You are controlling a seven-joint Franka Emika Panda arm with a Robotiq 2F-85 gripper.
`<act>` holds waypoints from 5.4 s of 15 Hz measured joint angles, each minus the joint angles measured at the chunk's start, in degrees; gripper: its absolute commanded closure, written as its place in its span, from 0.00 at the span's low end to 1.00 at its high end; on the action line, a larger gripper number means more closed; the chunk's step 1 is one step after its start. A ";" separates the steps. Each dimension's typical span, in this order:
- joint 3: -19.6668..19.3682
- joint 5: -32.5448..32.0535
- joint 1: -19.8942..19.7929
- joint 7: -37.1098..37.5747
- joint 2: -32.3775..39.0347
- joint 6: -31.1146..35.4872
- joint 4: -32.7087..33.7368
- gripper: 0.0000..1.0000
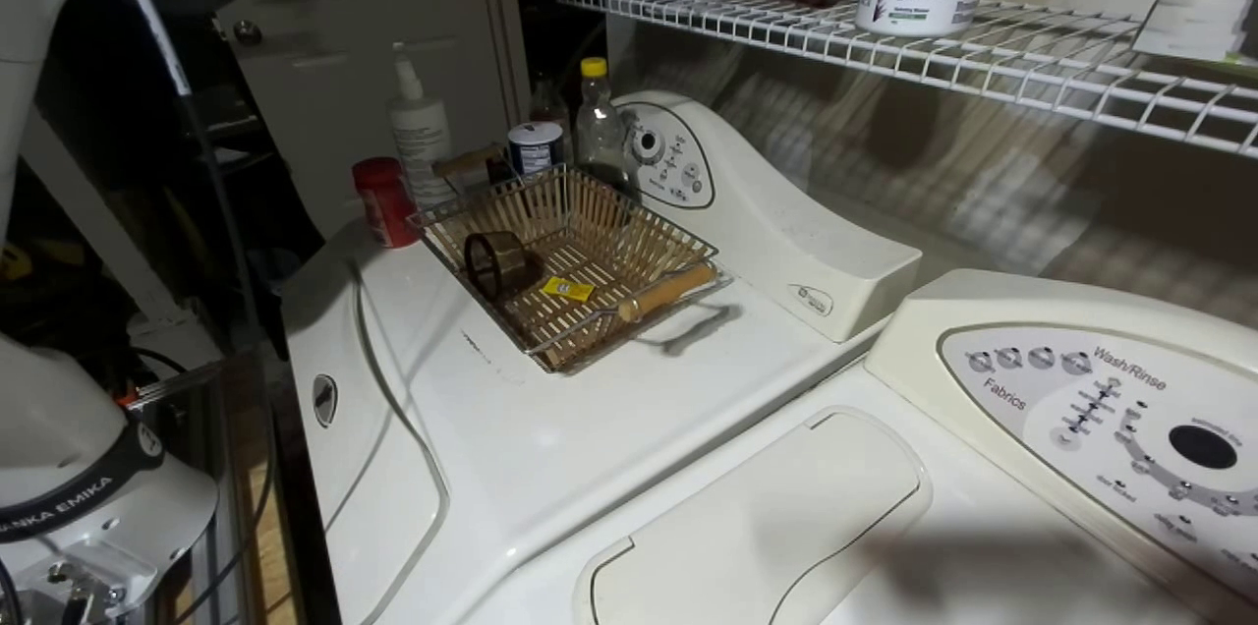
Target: Position the bottle bottom first on the metal rack
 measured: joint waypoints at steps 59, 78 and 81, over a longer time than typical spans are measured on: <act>23.99 83.95 -28.61 -14.13 -30.67 37.02 -50.86 0.00; 21.84 83.89 -29.89 -14.80 -45.91 31.82 -66.15 0.00; 21.80 83.89 -29.88 -14.90 -45.93 31.68 -66.18 0.00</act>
